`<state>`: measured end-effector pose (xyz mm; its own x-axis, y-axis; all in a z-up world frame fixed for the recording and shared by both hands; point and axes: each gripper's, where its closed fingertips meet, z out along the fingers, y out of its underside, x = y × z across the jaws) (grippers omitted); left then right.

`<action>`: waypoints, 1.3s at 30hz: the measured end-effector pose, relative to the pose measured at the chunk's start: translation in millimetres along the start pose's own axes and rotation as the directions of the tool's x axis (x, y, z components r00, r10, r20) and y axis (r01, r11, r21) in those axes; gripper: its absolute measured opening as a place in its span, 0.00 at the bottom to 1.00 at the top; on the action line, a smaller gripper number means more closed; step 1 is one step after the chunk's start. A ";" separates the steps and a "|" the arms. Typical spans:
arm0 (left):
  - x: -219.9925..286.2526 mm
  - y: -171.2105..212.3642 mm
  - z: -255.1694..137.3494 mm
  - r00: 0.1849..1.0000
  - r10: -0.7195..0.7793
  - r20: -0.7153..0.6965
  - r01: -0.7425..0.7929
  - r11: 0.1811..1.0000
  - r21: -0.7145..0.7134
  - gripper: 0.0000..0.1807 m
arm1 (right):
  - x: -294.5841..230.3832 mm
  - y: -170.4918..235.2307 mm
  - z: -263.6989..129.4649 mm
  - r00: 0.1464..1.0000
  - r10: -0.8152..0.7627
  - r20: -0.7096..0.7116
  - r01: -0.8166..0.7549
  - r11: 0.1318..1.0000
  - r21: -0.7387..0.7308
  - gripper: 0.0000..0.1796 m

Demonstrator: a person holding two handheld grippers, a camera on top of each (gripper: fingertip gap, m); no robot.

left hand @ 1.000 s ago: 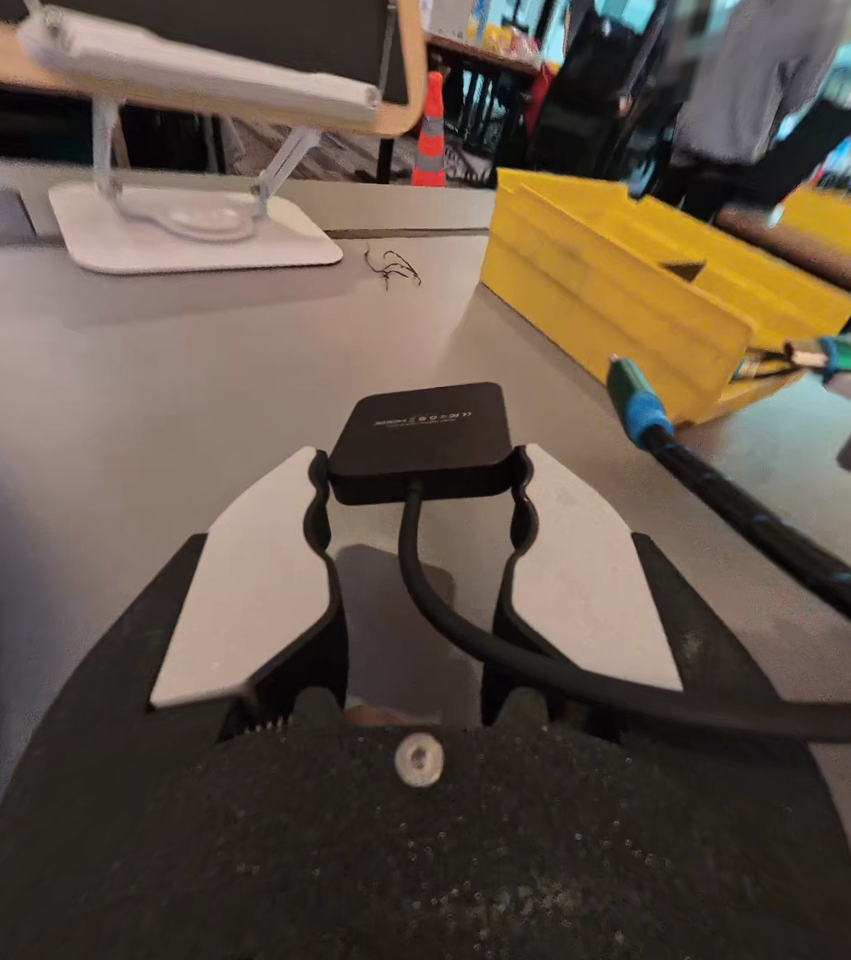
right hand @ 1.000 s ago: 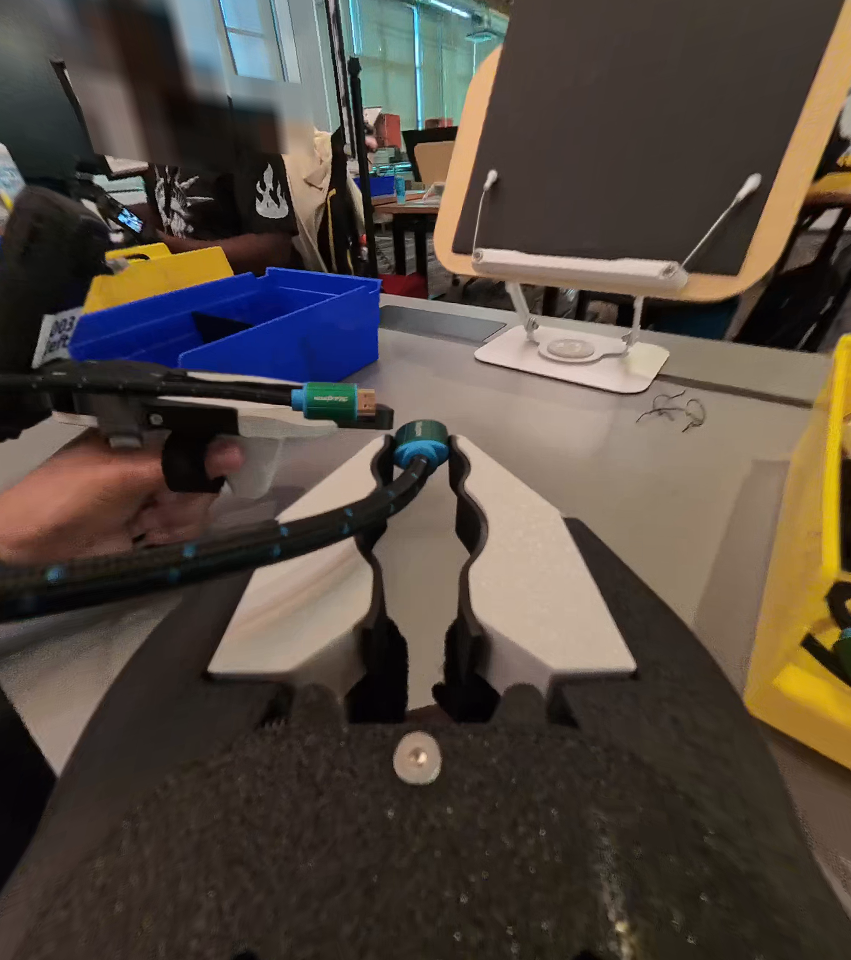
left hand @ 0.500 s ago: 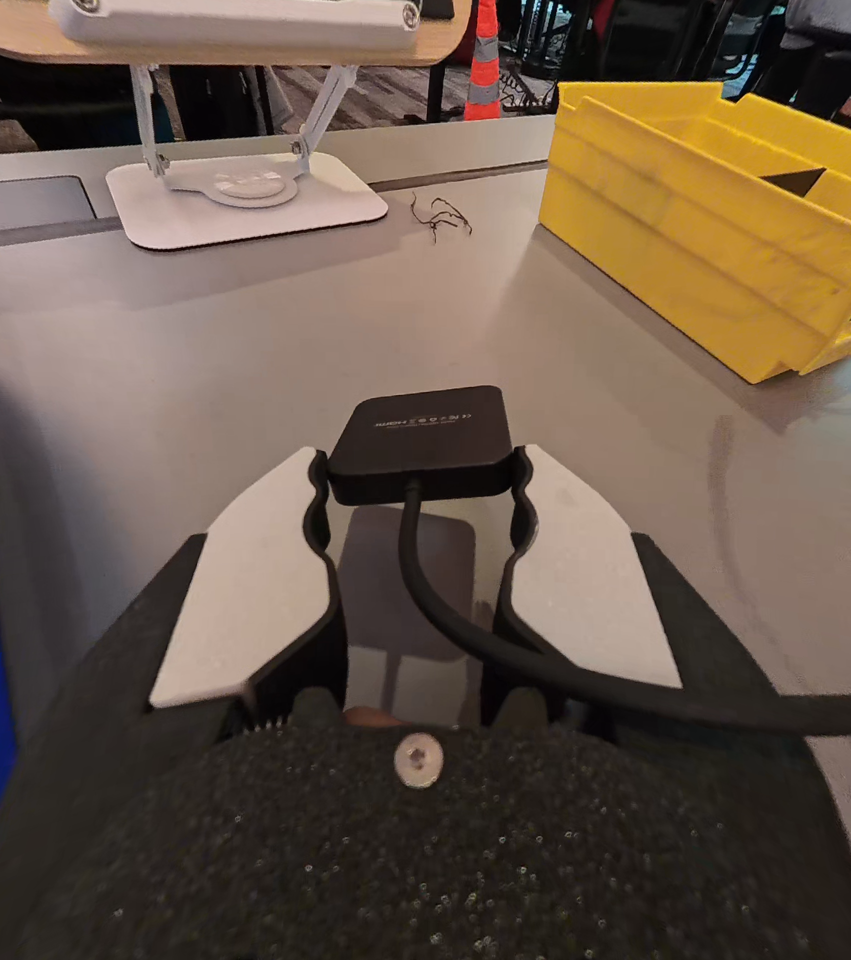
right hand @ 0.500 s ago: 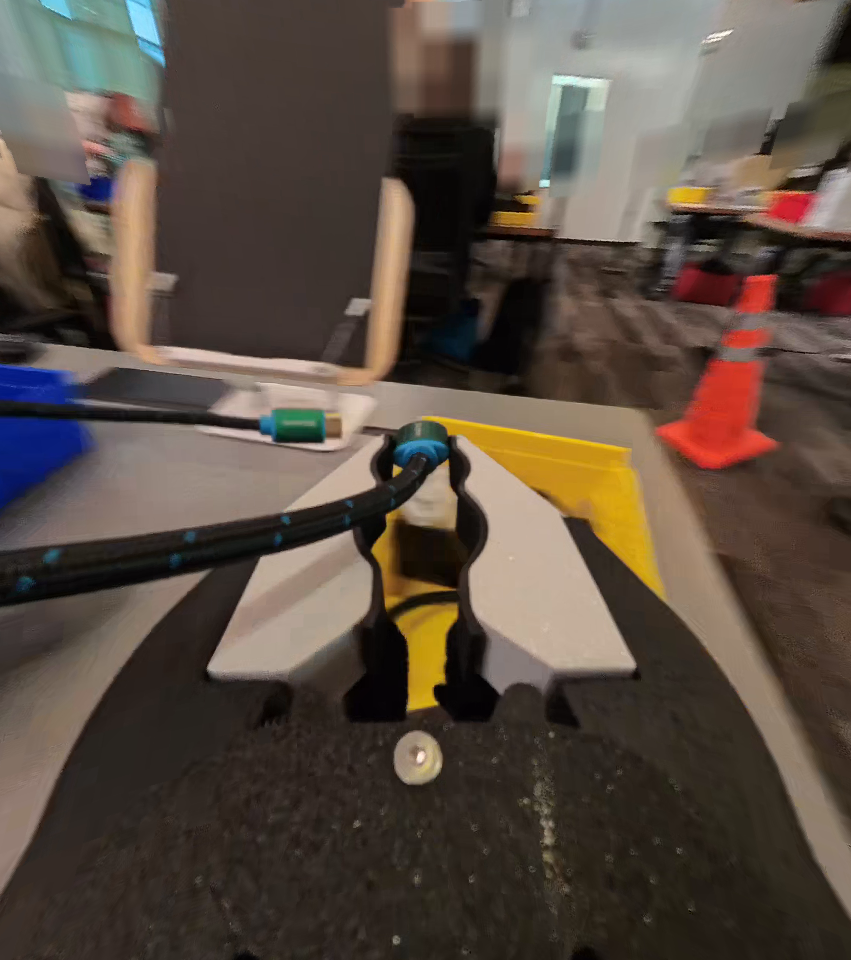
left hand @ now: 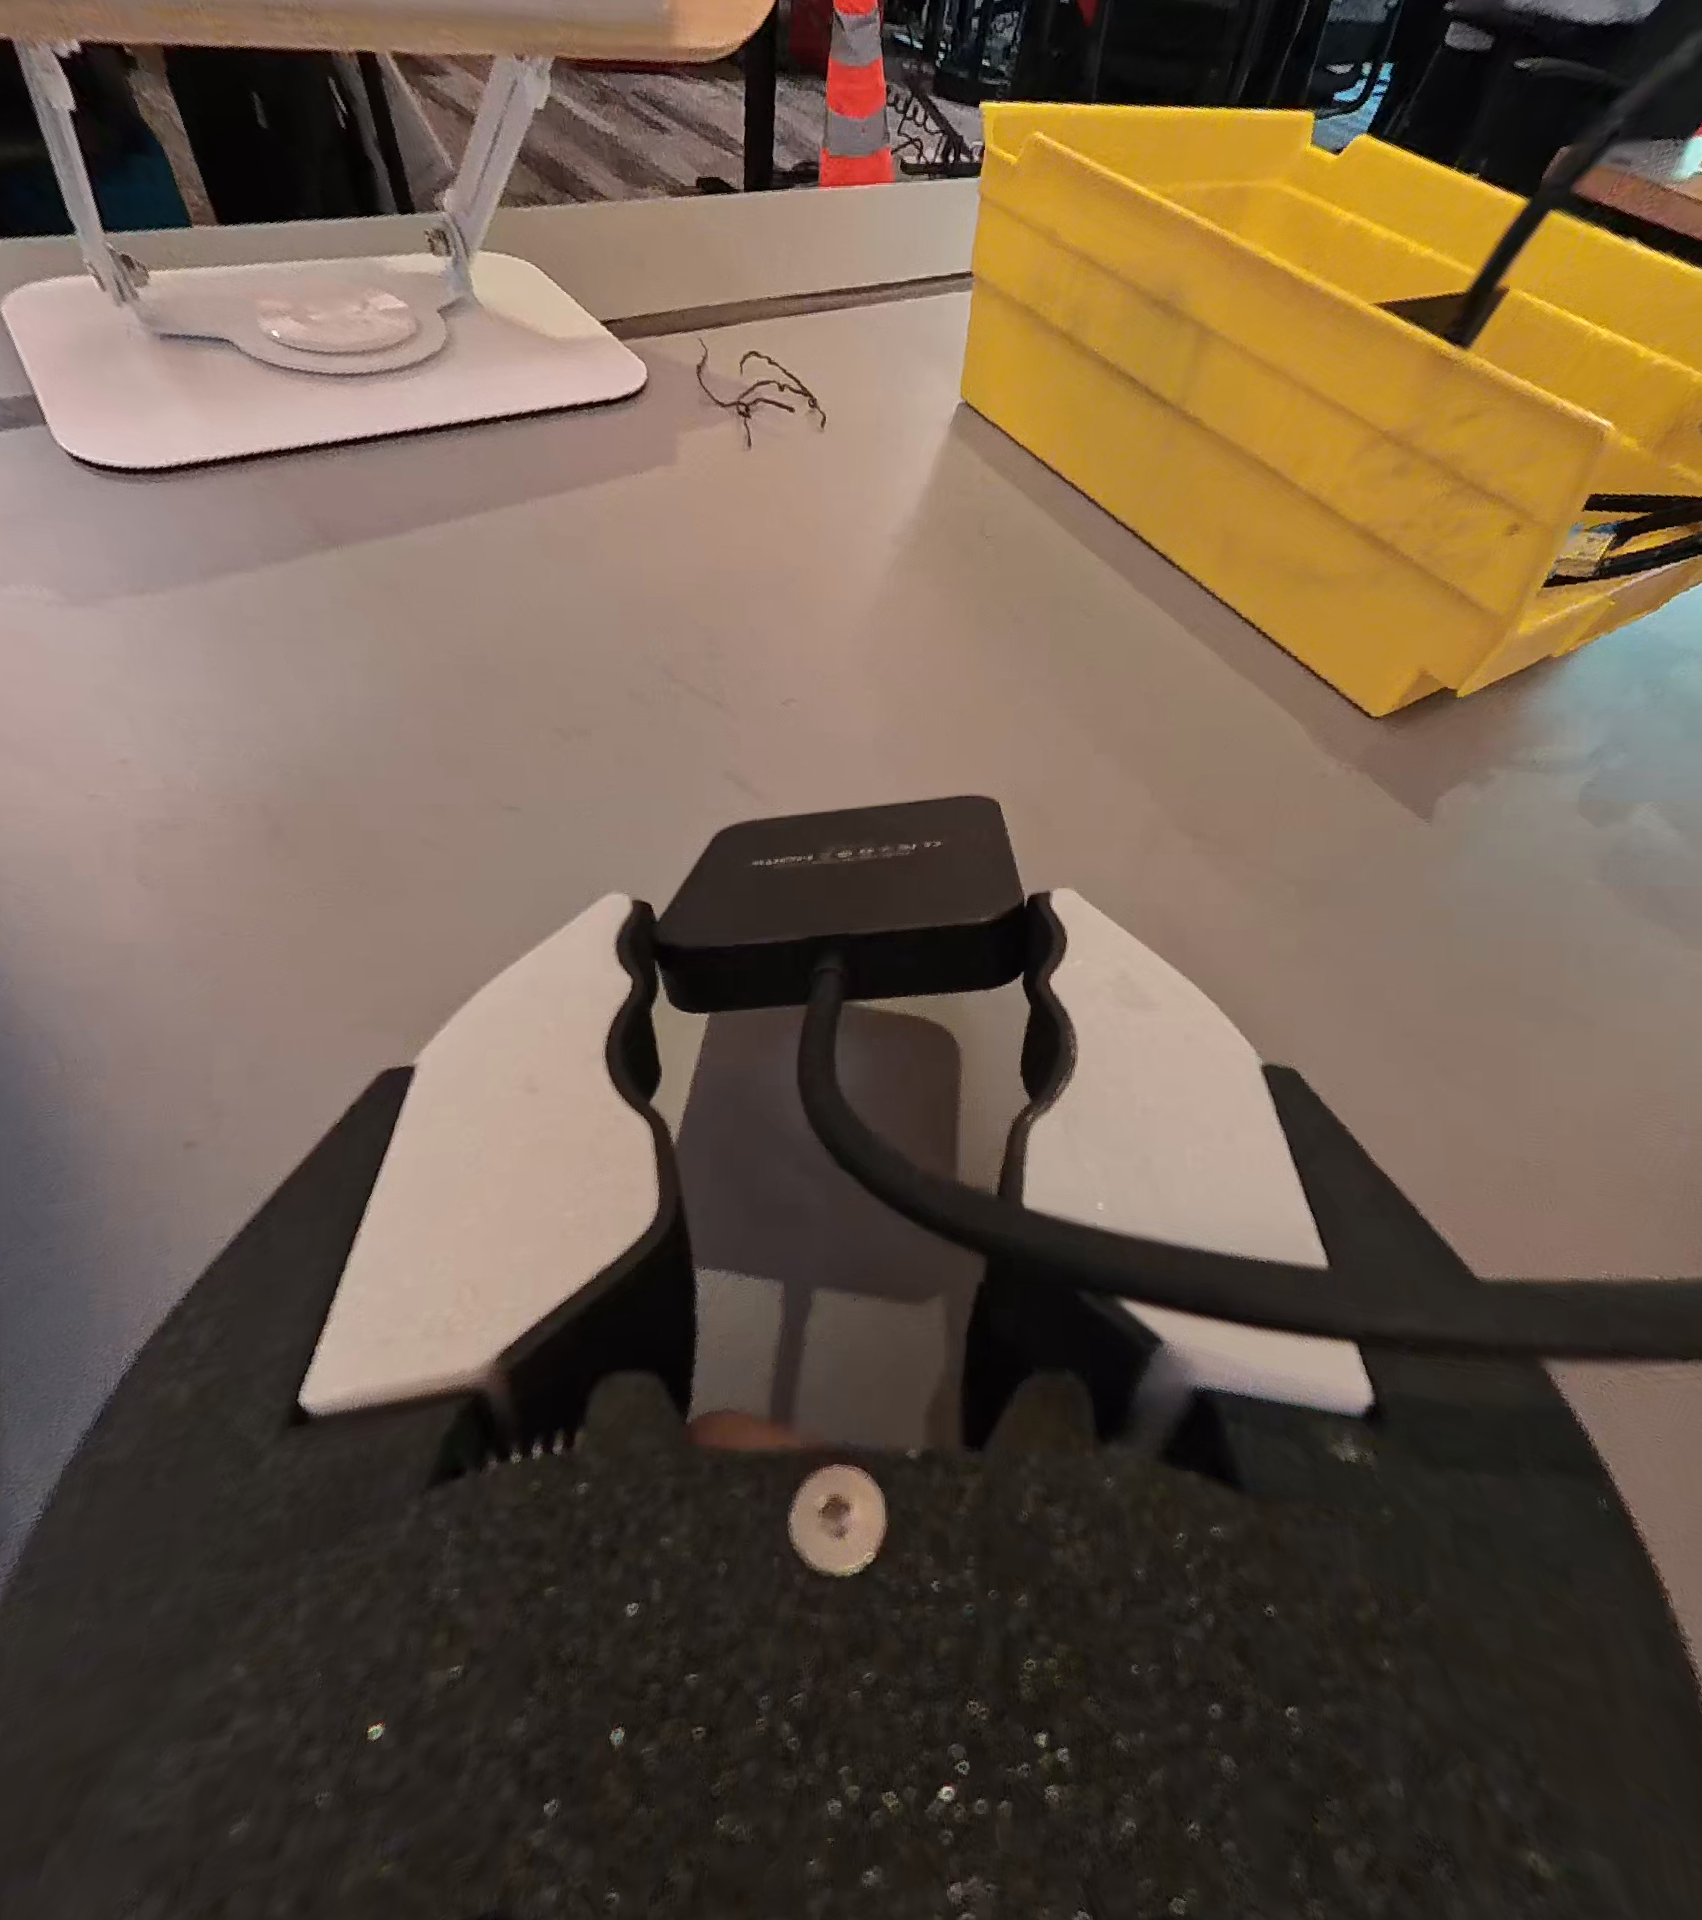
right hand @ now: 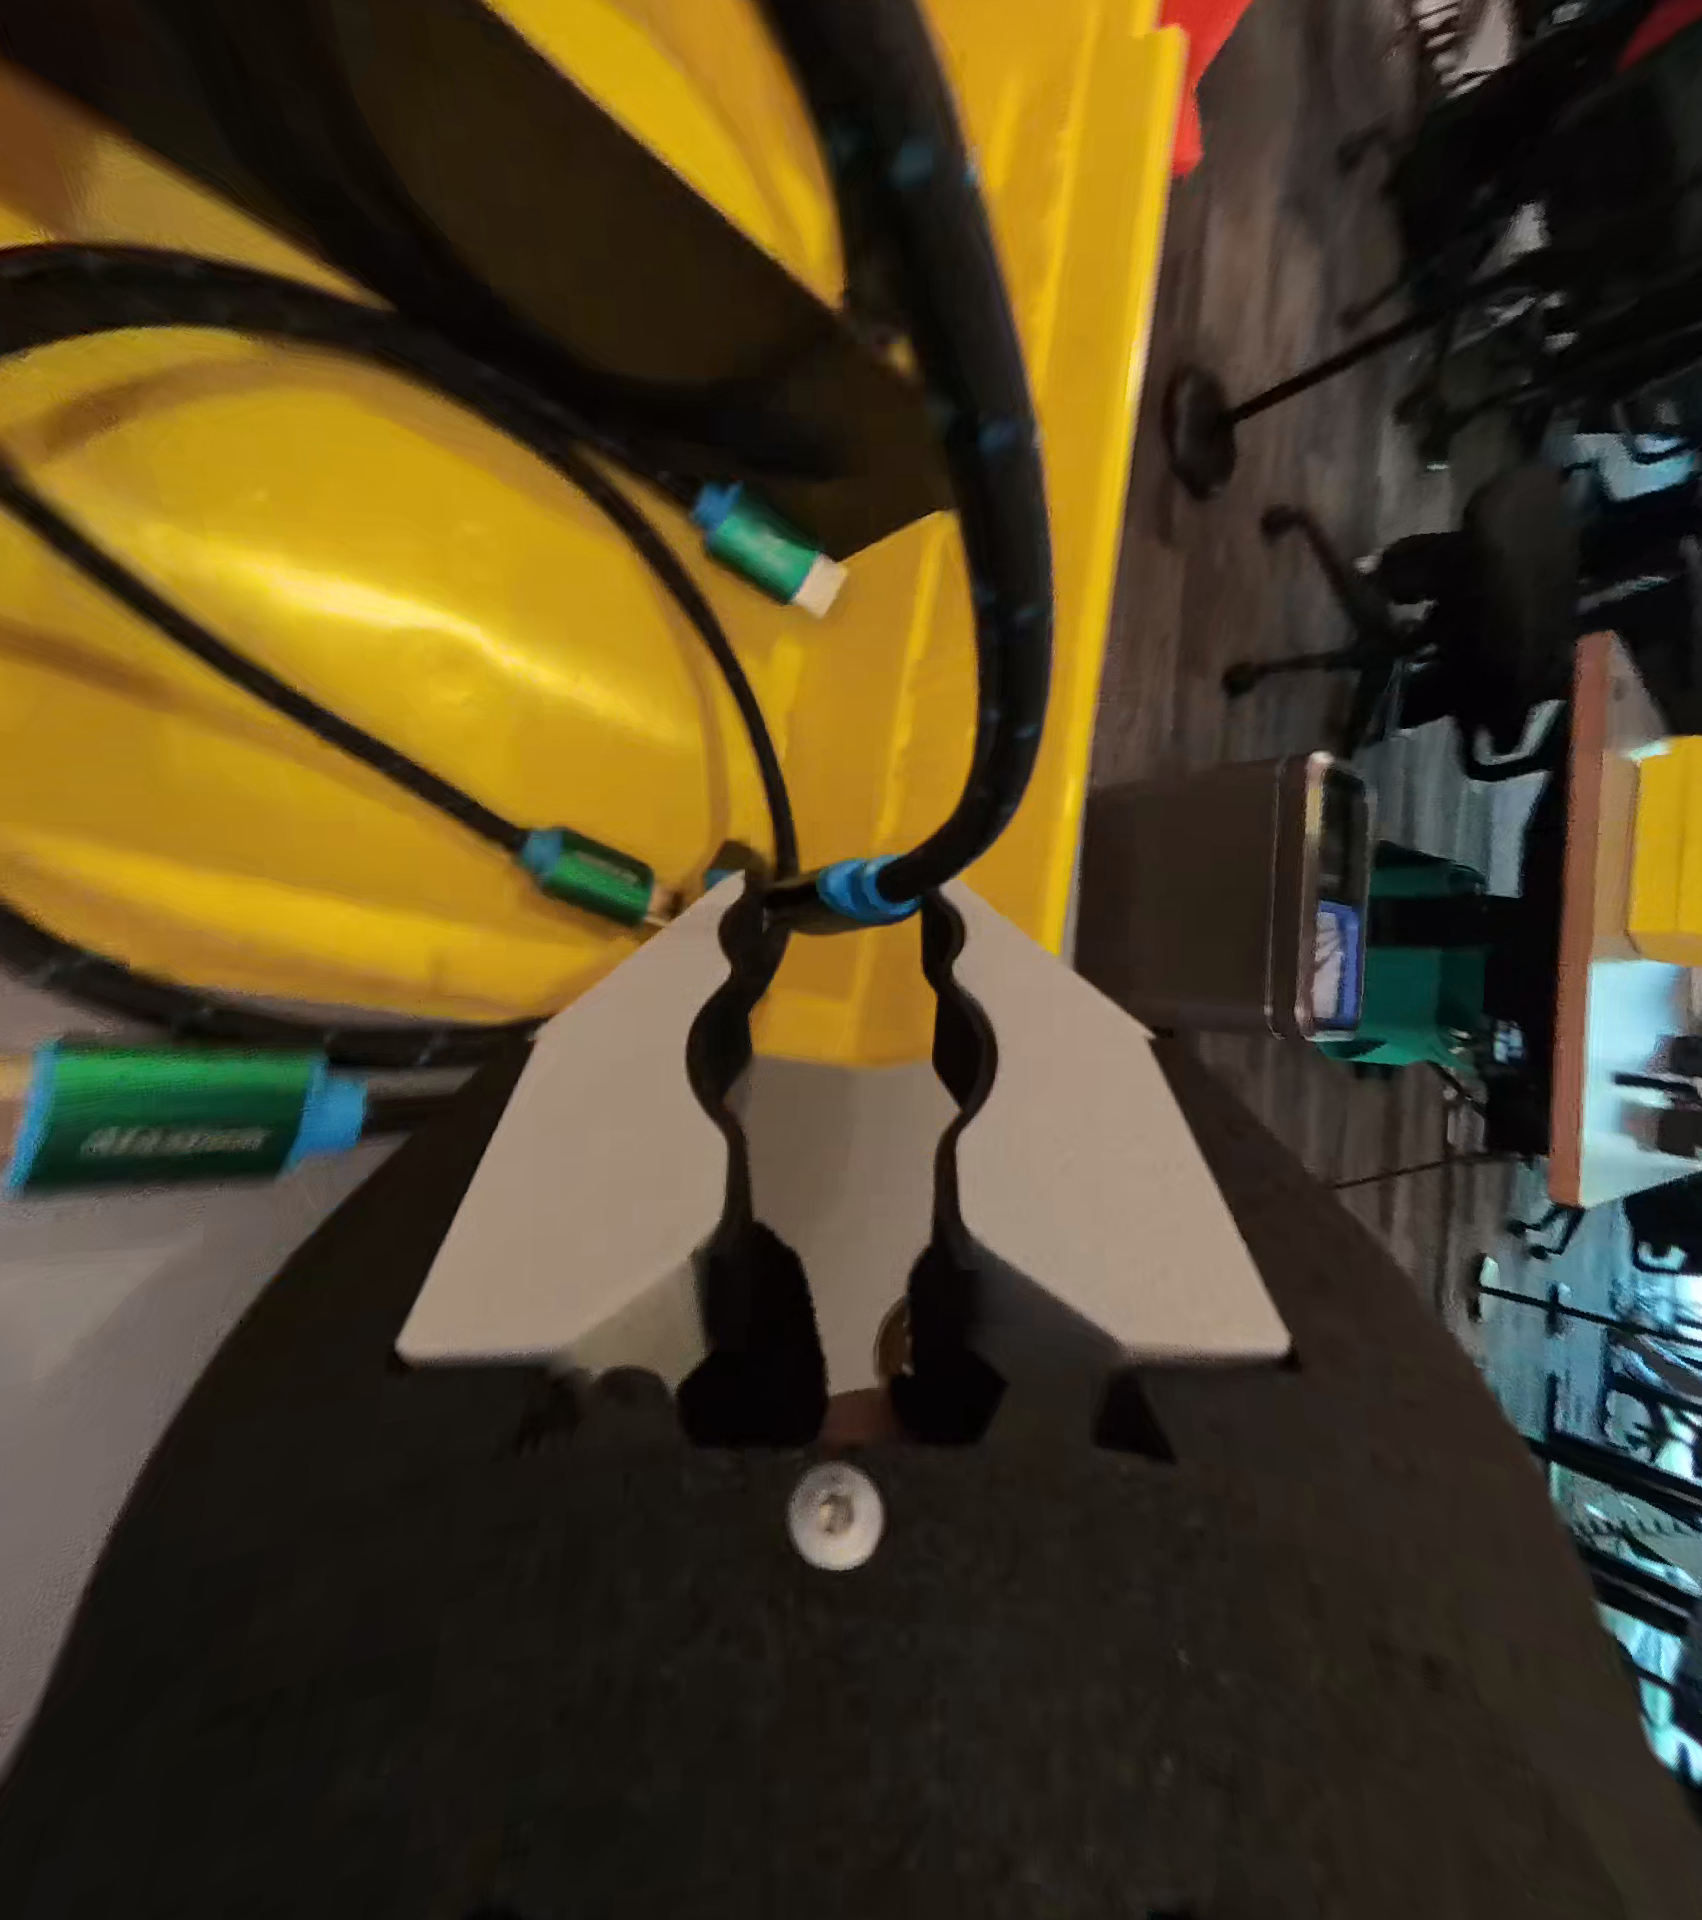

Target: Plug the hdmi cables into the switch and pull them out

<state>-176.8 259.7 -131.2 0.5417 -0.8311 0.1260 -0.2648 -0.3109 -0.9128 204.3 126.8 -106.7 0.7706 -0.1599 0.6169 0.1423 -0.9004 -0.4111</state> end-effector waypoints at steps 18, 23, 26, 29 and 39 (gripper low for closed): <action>33.9 -21.5 -9.6 0.984 0.035 -0.172 -0.018 0.995 0.100 0.37 | -72.3 -94.0 -145.8 0.478 0.004 0.878 -0.581 0.752 0.313 0.23; 67.3 -55.0 -38.6 0.923 0.091 -0.374 0.020 0.959 0.283 0.37 | -190.0 -108.4 -206.1 -0.015 -0.145 0.989 -0.525 0.843 0.115 0.39; 82.5 -69.3 -56.0 0.891 0.180 -0.416 -0.011 0.925 0.379 0.37 | -231.8 -112.0 -234.5 -0.315 -0.085 0.945 -0.455 0.887 -0.072 0.43; 97.8 -72.5 -68.5 0.854 0.332 -0.400 -0.122 0.877 0.465 0.37 | -242.7 -115.2 -250.8 -0.530 -0.007 0.848 -0.390 0.890 -0.236 0.42; 81.7 -41.3 -47.3 0.891 0.342 -0.299 -0.206 0.891 0.405 0.33 | -198.4 -123.6 -241.8 -0.492 -0.088 0.866 -0.512 0.834 -0.205 0.07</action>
<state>-159.4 182.9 -64.8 0.1535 -0.9846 -0.0840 -0.0239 0.0813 -0.9964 -116.4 172.0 -16.0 0.1466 0.5087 -0.8484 -0.4029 -0.7526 -0.5209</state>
